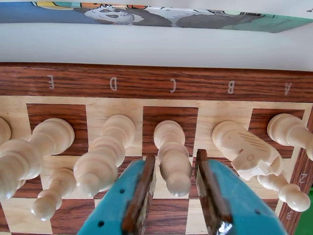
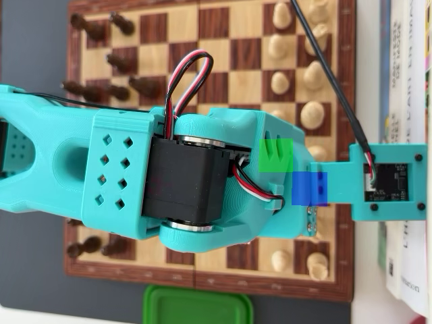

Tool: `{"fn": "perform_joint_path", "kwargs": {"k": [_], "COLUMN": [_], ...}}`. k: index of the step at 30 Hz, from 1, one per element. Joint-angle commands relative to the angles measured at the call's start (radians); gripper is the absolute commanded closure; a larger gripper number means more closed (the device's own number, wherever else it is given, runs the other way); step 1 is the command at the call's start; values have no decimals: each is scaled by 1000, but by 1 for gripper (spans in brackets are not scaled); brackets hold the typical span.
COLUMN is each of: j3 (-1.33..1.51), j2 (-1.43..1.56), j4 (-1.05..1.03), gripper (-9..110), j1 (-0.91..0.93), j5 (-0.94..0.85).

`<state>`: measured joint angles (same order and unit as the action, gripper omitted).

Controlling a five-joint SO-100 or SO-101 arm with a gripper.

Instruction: Play chess

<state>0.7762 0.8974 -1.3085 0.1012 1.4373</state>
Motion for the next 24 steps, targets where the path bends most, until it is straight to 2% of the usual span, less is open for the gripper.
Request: {"fn": "perform_joint_path", "kwargs": {"k": [1, 12, 18, 24], "j3": [-51, -46, -44, -46], "j2": [14, 12, 12, 12], "j4": [14, 14, 15, 17], "gripper": [89, 89, 100, 99], "j1": [14, 15, 15, 17], "j5": [-3, -3, -5, -23]}}
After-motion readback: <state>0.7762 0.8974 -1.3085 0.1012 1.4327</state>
